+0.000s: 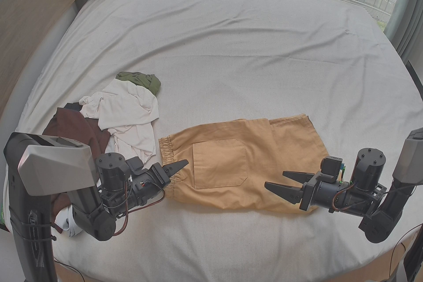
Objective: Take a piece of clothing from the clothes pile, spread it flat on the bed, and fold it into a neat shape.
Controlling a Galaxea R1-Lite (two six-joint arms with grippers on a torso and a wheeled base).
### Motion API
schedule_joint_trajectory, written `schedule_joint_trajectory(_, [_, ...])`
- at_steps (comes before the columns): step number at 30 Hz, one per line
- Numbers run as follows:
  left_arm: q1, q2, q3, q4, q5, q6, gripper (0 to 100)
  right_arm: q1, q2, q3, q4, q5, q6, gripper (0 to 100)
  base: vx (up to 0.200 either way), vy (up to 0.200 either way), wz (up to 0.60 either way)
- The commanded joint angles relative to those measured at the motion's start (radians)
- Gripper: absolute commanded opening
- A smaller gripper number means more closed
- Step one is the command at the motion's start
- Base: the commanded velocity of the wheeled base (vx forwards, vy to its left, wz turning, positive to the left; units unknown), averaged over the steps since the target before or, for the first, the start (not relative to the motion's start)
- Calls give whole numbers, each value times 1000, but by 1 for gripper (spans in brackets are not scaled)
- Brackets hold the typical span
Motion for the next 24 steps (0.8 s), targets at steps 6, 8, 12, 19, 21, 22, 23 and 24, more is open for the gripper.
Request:
schedule_joint_trajectory(6, [9, -7, 10, -1, 1, 3, 0, 4, 1, 3, 0, -1, 0, 100, 0, 0, 0])
schedule_joint_trajectory(8, [15, -28, 27, 0, 4, 8, 0, -1, 1, 4, 0, -3, 0, 100, 0, 0, 0])
schedule_joint_trajectory(12, [18, -89, 78, 2, 19, 9, 0, -24, -1, 3, 0, -3, 0, 100, 0, 0, 0])
schedule_joint_trajectory(19, [42, -177, 160, 14, 19, 43, 0, -65, -1, -11, 0, -3, 0, 100, 0, 0, 0])
schedule_joint_trajectory(21, [44, -188, 174, 14, 19, 51, 0, -64, -1, -12, 0, -3, 0, 100, 0, 0, 0])
schedule_joint_trajectory(22, [45, -197, 190, 12, 19, 54, 0, -64, -1, -12, 0, -3, 2, 100, 0, 0, 0])
schedule_joint_trajectory(23, [45, -201, 200, 12, 19, 55, 0, -64, -1, -11, 0, -3, 0, 100, 0, 0, 0])
schedule_joint_trajectory(24, [45, -201, 200, 12, 19, 55, 0, -64, -1, -11, 0, -3, 0, 100, 0, 0, 0])
